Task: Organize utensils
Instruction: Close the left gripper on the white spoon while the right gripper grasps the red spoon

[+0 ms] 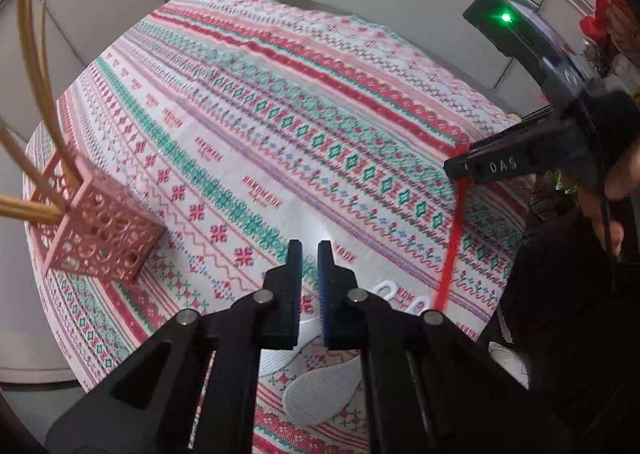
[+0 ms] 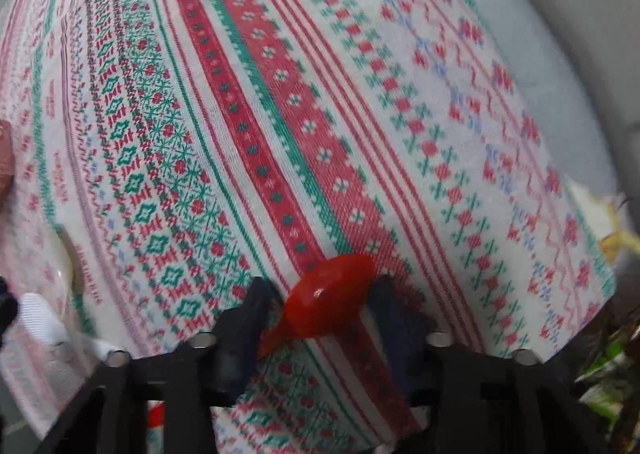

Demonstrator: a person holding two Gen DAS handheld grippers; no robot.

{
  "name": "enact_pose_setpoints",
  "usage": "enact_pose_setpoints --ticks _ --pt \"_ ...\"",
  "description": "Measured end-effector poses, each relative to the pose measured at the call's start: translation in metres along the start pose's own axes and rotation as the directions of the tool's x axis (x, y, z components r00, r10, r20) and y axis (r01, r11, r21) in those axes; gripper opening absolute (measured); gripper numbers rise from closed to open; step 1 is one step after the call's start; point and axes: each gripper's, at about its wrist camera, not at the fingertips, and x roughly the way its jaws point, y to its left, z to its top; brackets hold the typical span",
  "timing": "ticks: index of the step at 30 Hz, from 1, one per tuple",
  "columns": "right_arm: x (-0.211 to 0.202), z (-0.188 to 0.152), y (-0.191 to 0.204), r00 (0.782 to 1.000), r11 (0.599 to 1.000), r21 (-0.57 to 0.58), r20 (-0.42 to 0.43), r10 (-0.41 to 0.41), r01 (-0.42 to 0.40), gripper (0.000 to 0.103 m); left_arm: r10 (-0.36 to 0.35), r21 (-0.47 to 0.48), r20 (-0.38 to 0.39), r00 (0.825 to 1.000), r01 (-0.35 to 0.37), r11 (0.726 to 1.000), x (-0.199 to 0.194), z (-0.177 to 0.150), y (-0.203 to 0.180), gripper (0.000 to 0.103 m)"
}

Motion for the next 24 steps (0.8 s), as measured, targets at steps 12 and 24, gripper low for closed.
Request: enact_pose_setpoints --ticks 12,24 --pt "-0.015 0.005 0.035 0.997 0.995 -0.093 0.065 0.030 -0.024 0.015 -0.139 -0.161 -0.044 0.989 0.131 0.978 0.019 0.004 0.010 0.042" --pt "-0.011 0.023 -0.009 0.989 0.988 -0.034 -0.021 0.148 -0.149 0.034 -0.140 -0.289 -0.153 0.978 0.091 0.953 0.067 0.032 -0.009 0.045"
